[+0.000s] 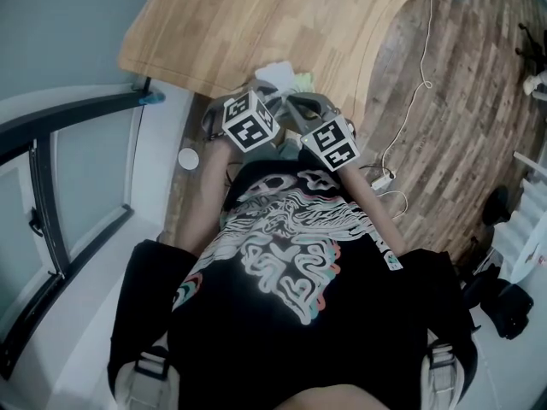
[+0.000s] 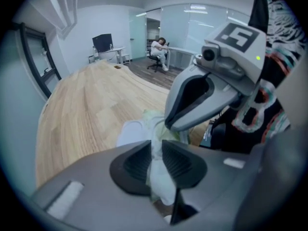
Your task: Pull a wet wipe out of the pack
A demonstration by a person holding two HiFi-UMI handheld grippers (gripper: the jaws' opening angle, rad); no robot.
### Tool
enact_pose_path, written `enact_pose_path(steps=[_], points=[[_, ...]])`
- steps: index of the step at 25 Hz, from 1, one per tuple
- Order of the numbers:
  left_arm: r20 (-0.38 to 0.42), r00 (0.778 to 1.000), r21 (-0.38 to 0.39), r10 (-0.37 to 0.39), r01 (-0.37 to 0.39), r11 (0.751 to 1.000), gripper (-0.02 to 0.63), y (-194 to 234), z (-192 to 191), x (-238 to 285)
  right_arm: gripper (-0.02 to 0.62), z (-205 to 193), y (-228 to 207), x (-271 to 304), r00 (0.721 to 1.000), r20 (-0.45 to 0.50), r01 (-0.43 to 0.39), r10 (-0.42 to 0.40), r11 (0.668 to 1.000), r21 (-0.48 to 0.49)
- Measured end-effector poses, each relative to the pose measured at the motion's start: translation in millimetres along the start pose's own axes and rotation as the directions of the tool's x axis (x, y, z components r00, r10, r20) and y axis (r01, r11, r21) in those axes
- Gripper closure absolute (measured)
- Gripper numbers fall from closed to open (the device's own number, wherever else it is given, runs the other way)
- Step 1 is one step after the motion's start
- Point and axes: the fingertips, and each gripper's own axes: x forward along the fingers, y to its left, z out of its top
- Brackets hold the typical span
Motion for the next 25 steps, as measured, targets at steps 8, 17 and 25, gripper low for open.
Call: enact_pose_path(steps=[8, 17, 25], points=[[-0.003, 1.0, -0.016, -0.013, 0.013, 1.0, 0.545, 1.1, 1.7, -2.5, 0.595, 1.2, -0.8, 0.9, 1.0, -0.018, -0.002, 0.002, 1.0, 0.001], [0.056, 0.998, -0.101, 0.02, -0.015, 0.995, 0.555, 4.2, 1.8, -4.7, 0.594, -1.2, 2.5, 10.3, 0.993, -0.114, -0.01, 0.002, 0.998, -0.067], [0.074, 0.996, -0.134, 0.045, -0.035, 0.99, 0.604, 9.3, -0.1, -5.8, 0.589, -4.0, 8.1, 16.3, 0.99, -0.141, -0.025, 0.011, 0.995, -0.093]])
